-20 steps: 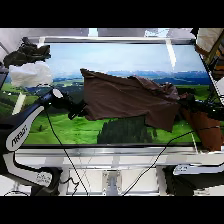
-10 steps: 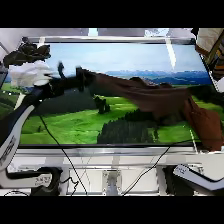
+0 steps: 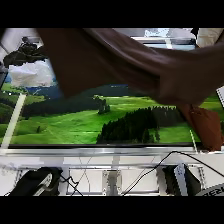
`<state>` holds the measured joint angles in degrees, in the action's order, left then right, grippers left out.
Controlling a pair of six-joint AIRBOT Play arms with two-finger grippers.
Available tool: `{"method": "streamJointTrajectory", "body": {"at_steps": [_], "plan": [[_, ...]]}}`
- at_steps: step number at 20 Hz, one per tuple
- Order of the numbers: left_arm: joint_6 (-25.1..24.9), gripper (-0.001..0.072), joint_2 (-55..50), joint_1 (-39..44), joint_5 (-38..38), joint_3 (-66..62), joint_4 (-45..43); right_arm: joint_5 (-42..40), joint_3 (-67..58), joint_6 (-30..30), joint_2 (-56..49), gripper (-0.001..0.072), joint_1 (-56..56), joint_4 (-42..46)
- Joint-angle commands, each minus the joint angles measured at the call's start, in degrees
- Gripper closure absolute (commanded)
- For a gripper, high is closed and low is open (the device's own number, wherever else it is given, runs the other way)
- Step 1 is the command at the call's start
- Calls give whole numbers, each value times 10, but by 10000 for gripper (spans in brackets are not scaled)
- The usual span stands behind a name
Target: Fold the shirts.
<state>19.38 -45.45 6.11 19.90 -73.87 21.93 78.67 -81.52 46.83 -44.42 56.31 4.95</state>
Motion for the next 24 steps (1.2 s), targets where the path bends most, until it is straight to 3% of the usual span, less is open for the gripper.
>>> {"method": "streamJointTrajectory", "body": {"at_steps": [1, 3, 6, 9, 12, 15, 17, 19, 22, 24], "plan": [[-66, 700, 76, 1, -138, -10, -79, -66, -101, 24, 16, 679, 8, 20], [-50, 700, 69, 15, -110, -10, -118, -73, -135, 27, 16, 679, 8, 40], [-35, 701, 43, 28, -185, -10, -139, -113, -167, 63, 3, 680, 8, 137], [-12, 701, -3, 29, -147, -10, -139, -68, -168, 80, -45, 680, -9, 134], [59, 701, -65, 29, -127, -2, -180, -12, -168, 96, -122, 679, -103, 145], [191, 701, -124, 29, -92, 41, -298, -31, -168, 109, -216, 679, -271, 253], [322, 701, -166, 29, -53, 71, -438, -72, -168, 138, -291, 679, -391, 384], [491, 701, -219, 28, -43, 85, -630, -136, -168, 152, -370, 680, -480, 487], [733, 701, -303, 5, -41, 74, -882, -268, -168, 187, -478, 680, -516, 512], [806, 701, -356, -27, -14, 42, -971, -314, -168, 196, -526, 680, -496, 510]]}}
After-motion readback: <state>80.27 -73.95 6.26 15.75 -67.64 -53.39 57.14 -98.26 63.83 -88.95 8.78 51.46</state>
